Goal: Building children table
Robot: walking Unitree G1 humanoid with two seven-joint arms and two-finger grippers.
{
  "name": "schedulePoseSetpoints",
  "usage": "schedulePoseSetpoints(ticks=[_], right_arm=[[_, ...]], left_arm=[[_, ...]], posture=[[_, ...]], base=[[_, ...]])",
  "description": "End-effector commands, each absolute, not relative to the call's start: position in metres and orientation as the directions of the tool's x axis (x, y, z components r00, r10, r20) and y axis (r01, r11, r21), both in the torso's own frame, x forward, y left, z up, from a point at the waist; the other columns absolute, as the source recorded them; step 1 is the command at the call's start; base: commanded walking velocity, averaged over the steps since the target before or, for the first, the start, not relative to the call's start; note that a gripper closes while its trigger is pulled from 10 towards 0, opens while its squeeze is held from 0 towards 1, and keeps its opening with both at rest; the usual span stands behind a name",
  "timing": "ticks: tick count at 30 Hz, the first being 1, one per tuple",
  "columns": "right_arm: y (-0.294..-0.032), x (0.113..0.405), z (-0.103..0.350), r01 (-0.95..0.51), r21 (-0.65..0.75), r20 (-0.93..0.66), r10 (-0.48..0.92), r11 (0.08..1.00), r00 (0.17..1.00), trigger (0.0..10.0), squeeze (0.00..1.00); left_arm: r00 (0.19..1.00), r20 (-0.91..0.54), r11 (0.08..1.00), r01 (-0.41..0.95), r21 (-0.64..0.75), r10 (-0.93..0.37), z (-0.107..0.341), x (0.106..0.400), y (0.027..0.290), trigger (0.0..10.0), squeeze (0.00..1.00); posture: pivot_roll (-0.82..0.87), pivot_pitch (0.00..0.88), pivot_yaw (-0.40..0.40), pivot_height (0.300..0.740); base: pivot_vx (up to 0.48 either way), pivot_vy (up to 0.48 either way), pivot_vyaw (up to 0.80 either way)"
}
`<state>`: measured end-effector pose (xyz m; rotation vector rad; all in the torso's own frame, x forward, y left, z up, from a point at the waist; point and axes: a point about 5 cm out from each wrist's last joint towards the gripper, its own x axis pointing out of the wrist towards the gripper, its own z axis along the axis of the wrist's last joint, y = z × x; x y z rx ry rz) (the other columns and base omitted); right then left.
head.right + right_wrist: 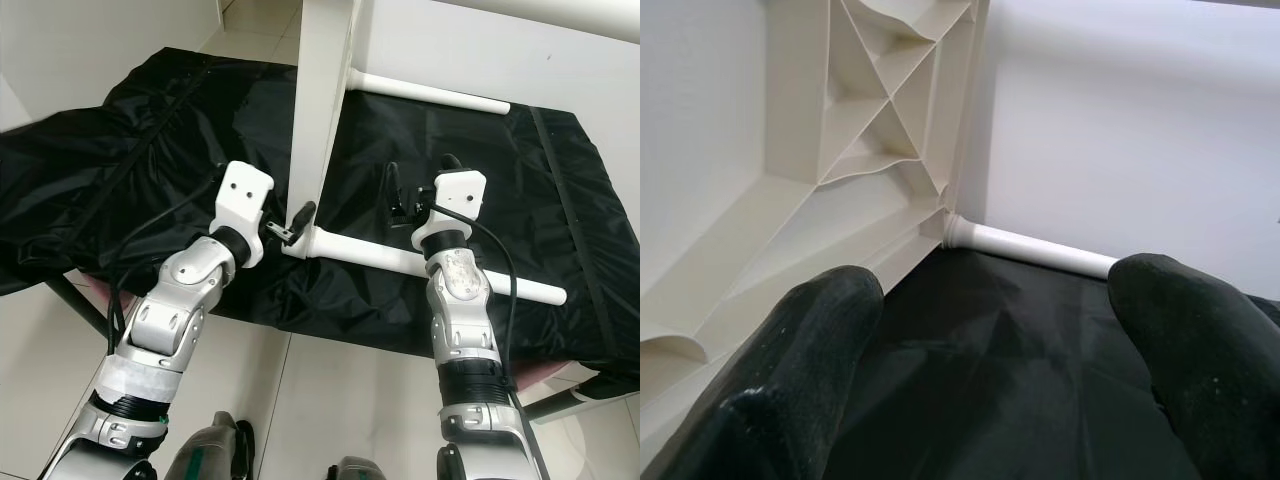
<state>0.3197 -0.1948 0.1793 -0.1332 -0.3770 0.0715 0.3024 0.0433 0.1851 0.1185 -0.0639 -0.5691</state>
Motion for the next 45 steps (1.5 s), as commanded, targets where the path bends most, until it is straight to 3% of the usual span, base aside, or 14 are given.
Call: schedulePoseSetpoints(ticks=[1, 9, 12, 19, 20, 32, 33, 37, 45], right_arm=[[-0.198, 0.318, 0.181, -0.026, -0.139, 0.373, 0.077, 0.990, 0.925, 10.0, 0.00], [-0.198, 0.318, 0.182, -0.024, -0.140, 0.375, 0.076, 0.990, 0.924, 10.0, 0.00], [-0.198, 0.319, 0.184, -0.024, -0.136, 0.378, 0.074, 0.990, 0.923, 10.0, 0.00], [-0.195, 0.318, 0.184, -0.026, -0.129, 0.381, 0.073, 0.991, 0.922, 10.0, 0.00], [-0.194, 0.318, 0.184, -0.026, -0.127, 0.381, 0.073, 0.992, 0.922, 10.0, 0.00], [-0.194, 0.315, 0.184, -0.013, -0.113, 0.384, 0.056, 0.993, 0.922, 10.0, 0.00], [-0.193, 0.315, 0.184, -0.012, -0.112, 0.384, 0.055, 0.994, 0.922, 10.0, 0.00], [-0.192, 0.316, 0.187, -0.011, -0.102, 0.390, 0.050, 0.995, 0.919, 10.0, 0.00], [-0.190, 0.317, 0.191, -0.010, -0.100, 0.395, 0.049, 0.995, 0.917, 10.0, 0.00]], left_arm=[[0.783, 0.021, 0.778, 0.614, 0.137, -0.622, 0.186, 0.299, 0.034, 10.0, 0.00], [0.783, 0.011, 0.778, 0.615, 0.127, -0.621, 0.186, 0.302, 0.029, 10.0, 0.00], [0.838, -0.046, 0.833, 0.546, 0.092, -0.544, 0.181, 0.317, 0.026, 10.0, 0.00], [0.858, -0.056, 0.853, 0.513, 0.090, -0.510, 0.182, 0.327, 0.020, 10.0, 0.00], [0.857, -0.055, 0.854, 0.515, 0.077, -0.512, 0.182, 0.328, 0.018, 10.0, 1.00], [0.921, -0.135, 0.925, 0.375, 0.055, -0.365, 0.178, 0.344, 0.018, 10.0, 1.00], [0.928, -0.143, 0.933, 0.354, 0.062, -0.343, 0.179, 0.346, 0.017, 10.0, 0.00], [0.965, -0.119, 0.972, 0.235, 0.002, -0.233, 0.189, 0.352, 0.012, 10.0, 0.00], [0.988, -0.096, 0.992, 0.121, -0.044, -0.125, 0.195, 0.355, 0.012, 10.0, 0.00]], posture=[[0.00, 0.077, 0.011, 0.740], [0.00, 0.080, 0.009, 0.740], [0.00, 0.080, 0.009, 0.740], [-0.01, 0.089, 0.017, 0.740], [-0.01, 0.093, 0.022, 0.740], [-0.02, 0.100, 0.030, 0.740], [-0.02, 0.107, 0.031, 0.740], [-0.02, 0.113, 0.028, 0.740], [-0.03, 0.119, 0.028, 0.740]], base=[[0.000, 0.000, 0.00], [0.000, 0.000, 0.00], [0.000, 0.000, 0.00], [0.000, 0.000, 0.00], [0.000, 0.000, 0.00], [0.000, 0.000, 0.00], [0.000, 0.000, 0.00], [0.000, 0.000, 0.00], [0.000, 0.000, 0.00]])
